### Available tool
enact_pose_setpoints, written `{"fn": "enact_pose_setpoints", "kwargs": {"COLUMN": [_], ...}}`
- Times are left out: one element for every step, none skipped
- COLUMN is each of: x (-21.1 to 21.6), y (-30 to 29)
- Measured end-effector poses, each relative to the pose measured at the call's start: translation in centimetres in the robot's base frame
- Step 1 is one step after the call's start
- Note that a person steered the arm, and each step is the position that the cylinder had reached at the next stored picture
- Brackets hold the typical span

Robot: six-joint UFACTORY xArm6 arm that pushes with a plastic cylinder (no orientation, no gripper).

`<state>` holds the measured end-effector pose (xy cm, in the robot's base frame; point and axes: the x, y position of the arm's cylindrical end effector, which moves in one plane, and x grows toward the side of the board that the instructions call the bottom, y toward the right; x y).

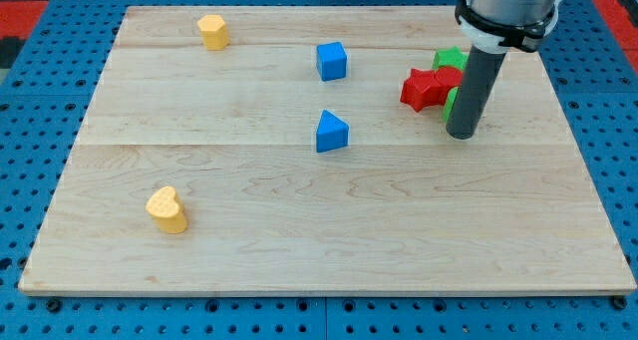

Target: Move the blue triangle diagonally bottom left to the blue cube

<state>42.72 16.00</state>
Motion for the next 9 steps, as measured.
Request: {"fn": "enact_pose_setpoints", "kwargs": {"x": [0.0, 0.0, 0.3, 0.4, 0.2, 0.1, 0.1, 1.3, 8.2], "y": [-2.7, -8.7, -14.1, -18.1, -19.2, -17.7, -17.4, -15.9, -17.4]}}
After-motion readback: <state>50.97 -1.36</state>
